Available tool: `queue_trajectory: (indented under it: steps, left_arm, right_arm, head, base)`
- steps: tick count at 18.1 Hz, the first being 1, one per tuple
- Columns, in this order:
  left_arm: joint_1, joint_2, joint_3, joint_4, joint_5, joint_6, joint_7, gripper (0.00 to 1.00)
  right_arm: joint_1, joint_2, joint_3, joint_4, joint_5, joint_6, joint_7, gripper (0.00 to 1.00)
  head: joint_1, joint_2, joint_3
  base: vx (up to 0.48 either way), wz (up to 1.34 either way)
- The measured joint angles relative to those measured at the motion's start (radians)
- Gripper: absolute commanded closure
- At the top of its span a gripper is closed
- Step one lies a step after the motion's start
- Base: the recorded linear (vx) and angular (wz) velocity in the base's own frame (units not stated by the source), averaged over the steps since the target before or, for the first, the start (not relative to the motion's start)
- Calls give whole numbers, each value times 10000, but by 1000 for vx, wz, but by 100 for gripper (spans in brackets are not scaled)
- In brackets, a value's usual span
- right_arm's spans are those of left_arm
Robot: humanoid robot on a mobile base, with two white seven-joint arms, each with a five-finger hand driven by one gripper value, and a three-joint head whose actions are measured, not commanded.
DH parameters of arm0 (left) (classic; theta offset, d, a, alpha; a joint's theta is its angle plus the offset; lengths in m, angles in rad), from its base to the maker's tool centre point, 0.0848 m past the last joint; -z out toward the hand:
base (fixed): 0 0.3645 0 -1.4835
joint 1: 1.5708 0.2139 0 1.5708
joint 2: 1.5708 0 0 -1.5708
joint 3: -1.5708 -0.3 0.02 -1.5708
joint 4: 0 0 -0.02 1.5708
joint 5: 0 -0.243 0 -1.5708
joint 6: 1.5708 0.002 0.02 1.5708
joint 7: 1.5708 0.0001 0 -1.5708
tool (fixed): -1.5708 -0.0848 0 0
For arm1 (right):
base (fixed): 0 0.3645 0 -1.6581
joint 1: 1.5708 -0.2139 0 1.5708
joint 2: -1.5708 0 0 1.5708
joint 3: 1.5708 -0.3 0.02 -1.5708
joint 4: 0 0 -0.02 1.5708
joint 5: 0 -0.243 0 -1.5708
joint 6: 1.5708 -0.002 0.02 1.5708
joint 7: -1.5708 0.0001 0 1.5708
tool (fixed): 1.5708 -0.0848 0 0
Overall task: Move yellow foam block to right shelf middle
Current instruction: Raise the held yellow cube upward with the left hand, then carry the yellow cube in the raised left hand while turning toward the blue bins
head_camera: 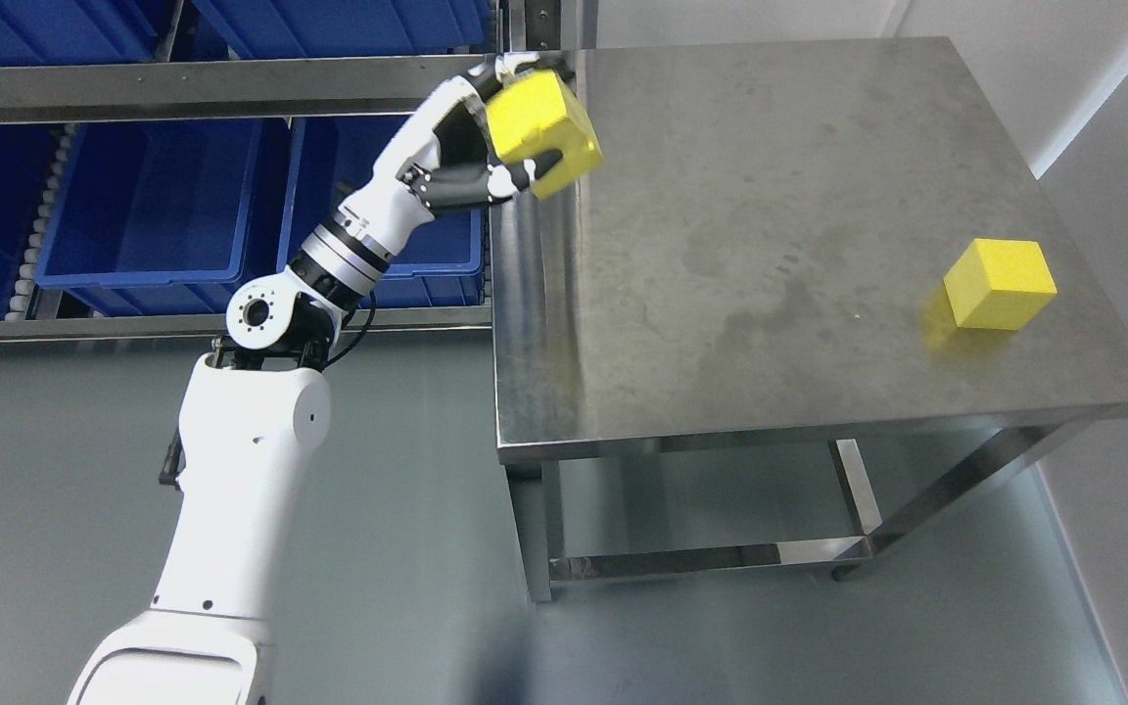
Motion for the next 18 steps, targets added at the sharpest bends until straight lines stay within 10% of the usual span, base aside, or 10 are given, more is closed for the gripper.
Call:
queue_trajectory:
  steps: [6, 18]
  left_arm:
    - [166, -19, 133, -133, 1093, -2066, 4332, 70]
    - [1779, -35, 1183, -597, 14, -2599, 5295, 70]
  right_arm:
    - [-1, 0, 0, 0, -45, 0, 0, 0]
    - [1, 0, 0, 0, -65, 0, -3, 0]
  head:
    - [0, 0, 0]
    - [0, 0, 0]
  base:
    - [3, 11]
    - [-5, 186]
